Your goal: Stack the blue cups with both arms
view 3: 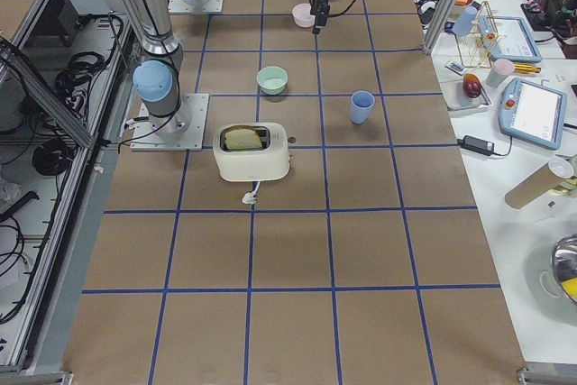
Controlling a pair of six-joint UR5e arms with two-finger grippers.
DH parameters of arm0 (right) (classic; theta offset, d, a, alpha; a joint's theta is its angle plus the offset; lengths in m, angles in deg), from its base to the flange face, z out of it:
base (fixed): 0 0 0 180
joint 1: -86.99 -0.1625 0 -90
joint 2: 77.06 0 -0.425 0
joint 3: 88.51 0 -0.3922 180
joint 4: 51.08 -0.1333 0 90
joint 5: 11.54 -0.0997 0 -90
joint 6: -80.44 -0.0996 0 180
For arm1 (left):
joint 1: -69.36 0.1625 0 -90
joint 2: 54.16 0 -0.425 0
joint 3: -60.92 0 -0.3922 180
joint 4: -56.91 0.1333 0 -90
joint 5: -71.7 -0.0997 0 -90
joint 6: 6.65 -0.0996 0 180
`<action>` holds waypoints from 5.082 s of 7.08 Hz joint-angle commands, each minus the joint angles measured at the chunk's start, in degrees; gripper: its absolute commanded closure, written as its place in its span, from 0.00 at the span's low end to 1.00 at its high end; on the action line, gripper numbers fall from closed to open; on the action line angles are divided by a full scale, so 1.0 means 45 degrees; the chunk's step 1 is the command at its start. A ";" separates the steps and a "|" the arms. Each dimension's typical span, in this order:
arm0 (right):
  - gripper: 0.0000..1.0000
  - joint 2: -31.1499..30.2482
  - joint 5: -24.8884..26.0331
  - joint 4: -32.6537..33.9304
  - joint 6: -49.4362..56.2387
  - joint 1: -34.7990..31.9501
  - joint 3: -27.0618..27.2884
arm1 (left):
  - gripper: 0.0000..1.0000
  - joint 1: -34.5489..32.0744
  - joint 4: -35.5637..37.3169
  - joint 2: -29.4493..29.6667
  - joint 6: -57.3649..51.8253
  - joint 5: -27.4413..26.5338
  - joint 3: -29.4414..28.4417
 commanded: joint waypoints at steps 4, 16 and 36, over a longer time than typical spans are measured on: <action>0.00 -0.0220 -0.0722 0.0075 -0.0007 -0.0017 0.0088 | 0.00 -0.0019 -0.0021 -0.0128 0.0000 -0.0023 0.0087; 0.00 -0.0182 -0.0761 0.0036 -0.0046 -0.0017 0.0010 | 0.00 0.0058 0.0076 0.0162 -0.0781 -0.0081 0.0009; 0.40 0.5950 -0.0761 0.7282 0.5911 0.3323 0.0401 | 1.00 -0.2668 0.4665 0.5749 0.4697 0.0133 -0.2158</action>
